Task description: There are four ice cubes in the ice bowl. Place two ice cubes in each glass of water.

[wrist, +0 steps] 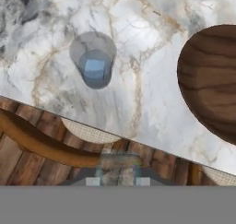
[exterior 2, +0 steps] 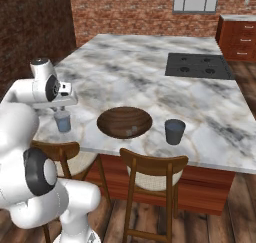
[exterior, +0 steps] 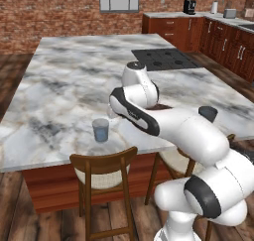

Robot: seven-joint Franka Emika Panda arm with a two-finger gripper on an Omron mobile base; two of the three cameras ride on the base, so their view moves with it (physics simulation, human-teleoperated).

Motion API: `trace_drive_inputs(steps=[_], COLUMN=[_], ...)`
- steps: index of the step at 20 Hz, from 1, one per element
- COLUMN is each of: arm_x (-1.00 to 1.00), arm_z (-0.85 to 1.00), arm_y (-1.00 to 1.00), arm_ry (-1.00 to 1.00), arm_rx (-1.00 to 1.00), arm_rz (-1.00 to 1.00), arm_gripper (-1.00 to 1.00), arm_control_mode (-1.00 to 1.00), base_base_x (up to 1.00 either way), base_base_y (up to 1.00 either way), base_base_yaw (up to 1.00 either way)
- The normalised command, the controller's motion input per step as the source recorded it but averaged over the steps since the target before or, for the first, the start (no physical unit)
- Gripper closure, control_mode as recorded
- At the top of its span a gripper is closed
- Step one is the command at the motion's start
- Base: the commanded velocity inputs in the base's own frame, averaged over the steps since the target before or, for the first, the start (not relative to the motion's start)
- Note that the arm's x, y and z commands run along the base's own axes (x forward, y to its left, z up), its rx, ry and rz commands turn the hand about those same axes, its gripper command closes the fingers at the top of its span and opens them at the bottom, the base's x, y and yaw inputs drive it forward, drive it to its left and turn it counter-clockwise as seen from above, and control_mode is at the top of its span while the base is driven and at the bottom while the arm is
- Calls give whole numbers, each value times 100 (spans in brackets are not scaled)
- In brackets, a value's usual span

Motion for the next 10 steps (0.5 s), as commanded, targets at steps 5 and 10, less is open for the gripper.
trace_drive_inputs(steps=[5,10], arm_x=[39,49], arm_z=[-18,-24], arm_y=[46,27], arm_ry=[7,3], arm_rx=[0,0], arm_rz=[0,0], arm_gripper=[100,100], arm_control_mode=[-100,-100], base_base_x=[0,0], base_base_y=[0,0], base_base_yaw=[0,0])
